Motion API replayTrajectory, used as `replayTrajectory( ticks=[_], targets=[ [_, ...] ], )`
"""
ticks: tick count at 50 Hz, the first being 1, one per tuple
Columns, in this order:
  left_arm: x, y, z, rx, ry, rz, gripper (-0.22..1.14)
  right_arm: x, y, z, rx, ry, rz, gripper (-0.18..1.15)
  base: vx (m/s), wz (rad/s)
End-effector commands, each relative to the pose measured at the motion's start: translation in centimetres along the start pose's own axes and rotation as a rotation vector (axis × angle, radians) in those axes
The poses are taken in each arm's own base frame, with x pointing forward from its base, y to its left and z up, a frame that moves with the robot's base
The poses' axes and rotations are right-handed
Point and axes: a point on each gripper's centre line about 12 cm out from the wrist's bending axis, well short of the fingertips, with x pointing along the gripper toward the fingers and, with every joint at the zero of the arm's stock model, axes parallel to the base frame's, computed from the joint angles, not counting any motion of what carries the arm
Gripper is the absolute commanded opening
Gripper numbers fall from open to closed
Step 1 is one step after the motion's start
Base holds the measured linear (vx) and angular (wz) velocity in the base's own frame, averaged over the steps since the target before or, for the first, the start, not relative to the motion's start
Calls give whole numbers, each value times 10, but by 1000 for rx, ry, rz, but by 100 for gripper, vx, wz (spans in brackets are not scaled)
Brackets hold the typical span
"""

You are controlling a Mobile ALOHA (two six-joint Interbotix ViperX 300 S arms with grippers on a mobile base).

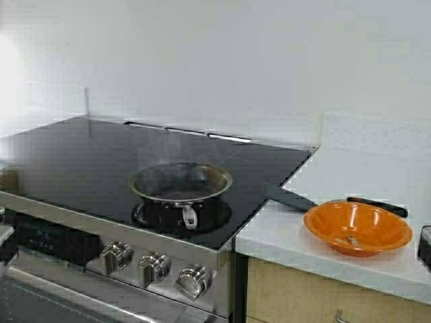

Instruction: Add oil to the pan and cook the shrimp and serve it

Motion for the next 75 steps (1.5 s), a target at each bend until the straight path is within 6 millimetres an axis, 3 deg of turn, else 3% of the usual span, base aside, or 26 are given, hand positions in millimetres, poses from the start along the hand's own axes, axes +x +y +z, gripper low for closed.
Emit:
replayTrajectory(
  ticks=[1, 12, 33, 38, 47, 51, 75],
  targets=[
    [2, 0, 3, 3, -8, 1, 3, 9, 1, 26, 34, -83, -5, 8, 0, 0],
    [2, 0, 4, 3, -9, 1, 3, 24, 2, 10, 32, -90, -8, 8, 0, 0],
    [2, 0, 4, 3, -12, 1, 3, 26, -1, -1, 32, -73, -14, 11, 0, 0],
    [2, 0, 4, 1, -12, 1, 3, 25, -7, -1, 33, -52, -19, 23, 0, 0],
    [2, 0, 4, 1, -11, 1, 3, 26, -17, -8, 53, 2, -29, 67, 0, 0],
    [2, 0, 4, 0, -12, 1, 3, 26, -18, -10, 55, 22, -25, 79, 0, 0],
    [2, 0, 2, 0, -6, 1, 3, 16, -15, -12, 55, 122, 9, 80, 0, 0]
  ],
)
